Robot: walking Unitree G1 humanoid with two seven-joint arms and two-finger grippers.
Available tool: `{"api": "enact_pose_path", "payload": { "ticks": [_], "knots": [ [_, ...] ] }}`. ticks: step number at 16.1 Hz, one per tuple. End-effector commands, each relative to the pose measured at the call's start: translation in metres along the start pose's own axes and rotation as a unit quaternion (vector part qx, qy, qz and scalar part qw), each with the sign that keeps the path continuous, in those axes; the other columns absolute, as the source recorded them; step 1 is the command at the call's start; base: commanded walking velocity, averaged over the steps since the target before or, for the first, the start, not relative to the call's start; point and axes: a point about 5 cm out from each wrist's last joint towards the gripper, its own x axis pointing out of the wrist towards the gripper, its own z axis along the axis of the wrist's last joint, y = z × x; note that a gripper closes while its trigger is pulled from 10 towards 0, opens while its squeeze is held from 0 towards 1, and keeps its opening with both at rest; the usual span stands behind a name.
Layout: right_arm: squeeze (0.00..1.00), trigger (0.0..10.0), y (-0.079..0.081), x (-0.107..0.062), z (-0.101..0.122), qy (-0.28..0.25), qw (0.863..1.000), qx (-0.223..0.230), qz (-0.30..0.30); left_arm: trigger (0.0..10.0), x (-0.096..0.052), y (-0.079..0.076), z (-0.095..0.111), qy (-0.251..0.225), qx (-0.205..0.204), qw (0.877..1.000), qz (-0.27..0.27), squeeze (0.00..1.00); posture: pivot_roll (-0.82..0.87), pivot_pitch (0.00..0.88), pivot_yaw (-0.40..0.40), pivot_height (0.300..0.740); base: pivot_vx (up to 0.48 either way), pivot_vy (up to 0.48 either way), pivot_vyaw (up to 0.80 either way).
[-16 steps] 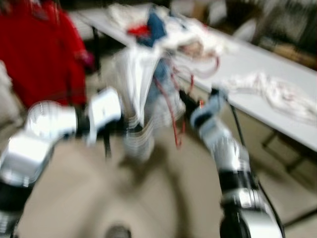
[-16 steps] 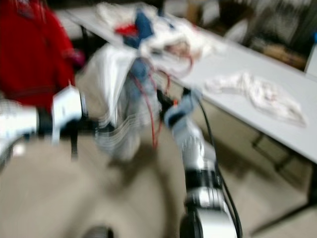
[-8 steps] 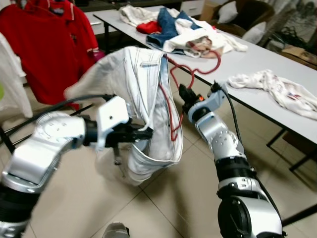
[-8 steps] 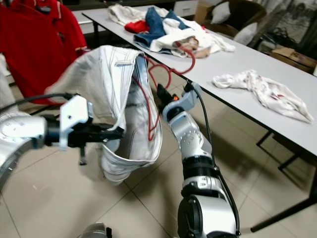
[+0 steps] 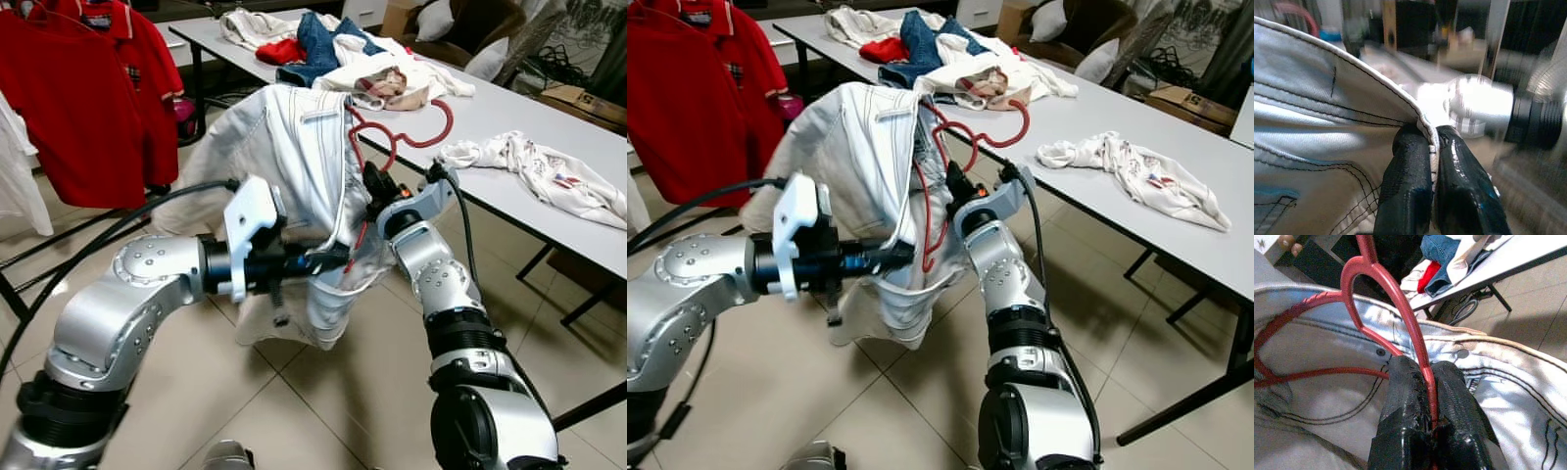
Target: Hang hanger
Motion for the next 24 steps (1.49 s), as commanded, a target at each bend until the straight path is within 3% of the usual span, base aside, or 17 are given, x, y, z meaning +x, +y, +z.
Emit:
{"api": "enact_pose_path", "payload": {
  "ticks": [1, 3, 4, 5, 10, 12, 13, 14, 15, 17, 18, 19, 21, 22, 23, 24],
  "knots": [
    [0.0, 10.0, 0.043, 0.011, -0.017, -0.001, 0.998, 0.003, 0.066, 0.0, 0.007, -0.009, 0.024, -0.054, 0.011, 0.998, -0.037, 0.0, 0.12, 0.0, -0.111, 0.74, 0.0, 0.0, 0.0],
    [0.0, 10.0, 0.03, 0.0, -0.028, 0.021, 0.994, -0.075, 0.08, 0.0, -0.003, 0.003, 0.045, -0.107, 0.014, 0.994, -0.005, 0.0, 0.12, 0.0, -0.115, 0.74, 0.0, 0.0, 0.0],
    [0.0, 10.0, 0.007, -0.016, -0.039, 0.045, 0.986, -0.135, 0.088, 0.0, -0.021, 0.018, 0.068, -0.161, 0.02, 0.986, 0.035, 0.0, 0.12, 0.0, -0.114, 0.74, 0.0, 0.0, 0.0],
    [0.0, 10.0, -0.003, -0.024, -0.041, 0.053, 0.983, -0.155, 0.089, 0.0, -0.029, 0.024, 0.075, -0.176, 0.024, 0.983, 0.051, 0.0, 0.12, 0.0, -0.114, 0.74, 0.0, 0.0, 0.0],
    [0.0, 10.0, -0.044, -0.054, -0.05, 0.126, 0.954, -0.249, 0.107, 0.0, -0.065, 0.046, 0.081, -0.16, 0.043, 0.979, 0.121, 0.0, 0.13, 0.0, -0.097, 0.74, 0.0, 0.0, 0.0],
    [0.0, 10.0, -0.058, -0.064, -0.055, 0.182, 0.925, -0.318, 0.1, 0.0, -0.074, 0.049, 0.082, -0.148, 0.048, 0.979, 0.129, 0.0, 0.12, 0.0, -0.087, 0.74, 0.0, 0.0, 0.0],
    [0.0, 10.0, -0.074, -0.068, -0.051, 0.205, 0.906, -0.366, 0.055, 0.0, -0.081, 0.049, 0.081, -0.135, 0.052, 0.981, 0.13, 0.0, 0.12, 0.0, -0.085, 0.74, 0.0, 0.0, 0.0],
    [0.0, 10.0, -0.092, -0.068, -0.034, 0.19, 0.905, -0.379, -0.023, 0.0, -0.091, 0.047, 0.072, -0.105, 0.049, 0.984, 0.134, 0.0, 0.12, 0.0, -0.076, 0.74, 0.0, 0.0, 0.0],
    [0.0, 10.0, -0.1, -0.066, -0.01, 0.155, 0.912, -0.375, -0.065, 0.0, -0.106, 0.043, 0.054, -0.046, 0.037, 0.988, 0.145, 0.0, 0.11, 0.0, -0.068, 0.74, 0.0, 0.0, 0.0],
    [0.0, 10.0, -0.097, -0.063, 0.011, 0.13, 0.911, -0.384, -0.072, 0.0, -0.125, 0.044, 0.023, 0.047, 0.016, 0.979, 0.199, 0.0, 0.1, 0.0, -0.068, 0.74, 0.0, 0.0, 0.0],
    [0.0, 10.0, -0.093, -0.06, 0.026, 0.114, 0.91, -0.392, -0.072, 0.0, -0.143, 0.041, -0.004, 0.132, 0.0, 0.963, 0.237, 0.0, 0.1, 0.0, -0.071, 0.74, 0.0, 0.0, 0.0],
    [0.0, 10.0, -0.088, -0.057, 0.036, 0.106, 0.908, -0.4, -0.069, 0.0, -0.155, 0.037, -0.022, 0.173, -0.021, 0.949, 0.263, 0.0, 0.1, 0.0, -0.079, 0.74, 0.0, 0.0, 0.0],
    [0.0, 10.0, -0.063, -0.045, 0.052, 0.08, 0.908, -0.409, -0.041, 0.0, -0.178, 0.03, -0.061, 0.261, -0.056, 0.897, 0.354, 0.0, 0.1, 0.0, -0.095, 0.74, 0.0, 0.0, 0.0],
    [0.0, 10.0, -0.059, -0.043, 0.053, 0.077, 0.909, -0.408, -0.035, 0.0, -0.181, 0.028, -0.067, 0.273, -0.06, 0.889, 0.364, 0.0, 0.1, 0.0, -0.095, 0.74, 0.0, 0.0, 0.0],
    [0.0, 10.0, -0.036, -0.036, 0.051, 0.082, 0.913, -0.4, 0.0, 0.0, -0.191, 0.025, -0.096, 0.303, -0.095, 0.846, 0.428, 0.0, 0.09, 0.0, -0.106, 0.74, 0.0, 0.0, 0.0],
    [0.0, 10.0, -0.026, -0.035, 0.049, 0.089, 0.913, -0.397, 0.017, 0.0, -0.196, 0.022, -0.112, 0.323, -0.107, 0.825, 0.451, 0.0, 0.09, 0.0, -0.11, 0.74, 0.0, 0.0, 0.0]
  ]
}}
